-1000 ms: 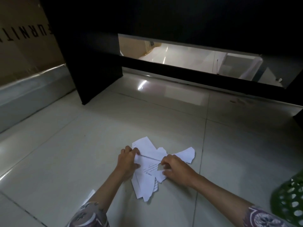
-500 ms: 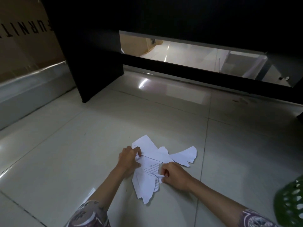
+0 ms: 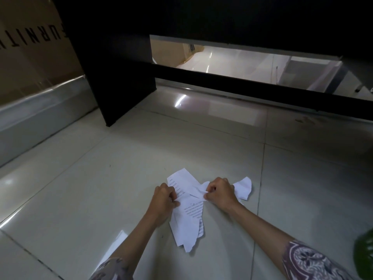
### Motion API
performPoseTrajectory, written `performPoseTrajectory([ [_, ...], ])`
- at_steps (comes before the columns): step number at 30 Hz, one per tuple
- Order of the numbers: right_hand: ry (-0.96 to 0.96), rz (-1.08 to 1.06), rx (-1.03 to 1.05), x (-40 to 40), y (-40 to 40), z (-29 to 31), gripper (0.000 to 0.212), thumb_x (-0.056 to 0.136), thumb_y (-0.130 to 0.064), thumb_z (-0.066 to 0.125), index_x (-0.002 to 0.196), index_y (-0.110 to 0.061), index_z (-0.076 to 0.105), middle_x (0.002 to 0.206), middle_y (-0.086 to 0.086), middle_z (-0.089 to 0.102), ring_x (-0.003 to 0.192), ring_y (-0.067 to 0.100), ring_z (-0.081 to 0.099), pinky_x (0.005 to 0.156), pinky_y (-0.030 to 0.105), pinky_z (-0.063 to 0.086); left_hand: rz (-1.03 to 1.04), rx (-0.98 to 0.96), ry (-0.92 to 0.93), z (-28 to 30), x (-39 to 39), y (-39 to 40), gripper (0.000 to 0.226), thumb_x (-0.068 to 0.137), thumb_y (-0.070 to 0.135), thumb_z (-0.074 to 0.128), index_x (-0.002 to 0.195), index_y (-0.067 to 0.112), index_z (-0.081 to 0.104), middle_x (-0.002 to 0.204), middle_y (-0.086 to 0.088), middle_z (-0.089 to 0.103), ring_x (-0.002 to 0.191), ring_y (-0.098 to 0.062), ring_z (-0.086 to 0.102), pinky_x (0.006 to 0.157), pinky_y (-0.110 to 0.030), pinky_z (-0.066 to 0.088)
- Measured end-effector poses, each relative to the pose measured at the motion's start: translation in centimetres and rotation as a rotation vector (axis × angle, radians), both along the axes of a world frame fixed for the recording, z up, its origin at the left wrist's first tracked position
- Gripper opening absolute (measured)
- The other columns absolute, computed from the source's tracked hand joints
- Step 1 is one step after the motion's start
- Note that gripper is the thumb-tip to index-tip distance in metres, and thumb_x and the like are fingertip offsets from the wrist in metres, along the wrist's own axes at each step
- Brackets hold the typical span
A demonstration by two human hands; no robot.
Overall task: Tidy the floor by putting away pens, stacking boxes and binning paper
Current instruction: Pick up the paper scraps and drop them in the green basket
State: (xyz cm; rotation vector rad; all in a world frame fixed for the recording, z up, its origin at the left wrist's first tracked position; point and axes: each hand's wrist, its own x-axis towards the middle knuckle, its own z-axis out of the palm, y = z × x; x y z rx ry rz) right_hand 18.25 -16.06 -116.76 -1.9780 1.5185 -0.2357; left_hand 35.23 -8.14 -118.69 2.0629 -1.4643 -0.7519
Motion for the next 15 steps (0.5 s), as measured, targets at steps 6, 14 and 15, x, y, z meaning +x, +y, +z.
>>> performPoseTrajectory([
  [6, -0.121, 0.003, -0.028, 0.1, 0.1, 1.0, 0.004, 0.075, -0.014, 0.070, 0.071, -0.015, 0.069, 0.069, -0.006, 0.054, 0.081, 0.017, 0.052, 0.085, 0.031, 0.031, 0.131, -0.060, 0.227, 0.6, 1.0, 1.1, 0.034, 0.077, -0.008, 0.063, 0.059, 0.012, 0.042, 0.057, 0.001, 0.044, 0.052, -0.009, 0.036, 0.045, -0.007, 0.031],
  [14, -0.544, -0.018, 0.008, -0.6, 0.6, 6.0, 0.014, 0.074, 0.001, 0.070, 0.074, -0.013, 0.068, 0.062, -0.002, 0.052, 0.057, 0.007, 0.043, 0.056, 0.018, 0.032, 0.311, -0.150, 0.423, 4.5, 1.7, 1.5, 0.032, 0.072, -0.011, 0.063, 0.057, 0.010, 0.042, 0.067, -0.014, 0.053, 0.065, -0.021, 0.050, 0.055, -0.025, 0.037],
  [15, -0.551, -0.004, -0.008, -0.7, 0.9, 6.9, 0.018, 0.074, 0.000, 0.071, 0.070, -0.016, 0.067, 0.061, -0.004, 0.055, 0.055, 0.004, 0.045, 0.055, 0.016, 0.033, 0.315, -0.167, 0.443, 5.5, 1.5, 1.5, 0.033, 0.071, -0.011, 0.062, 0.057, 0.010, 0.042, 0.068, -0.015, 0.054, 0.064, -0.022, 0.052, 0.052, -0.024, 0.038],
])
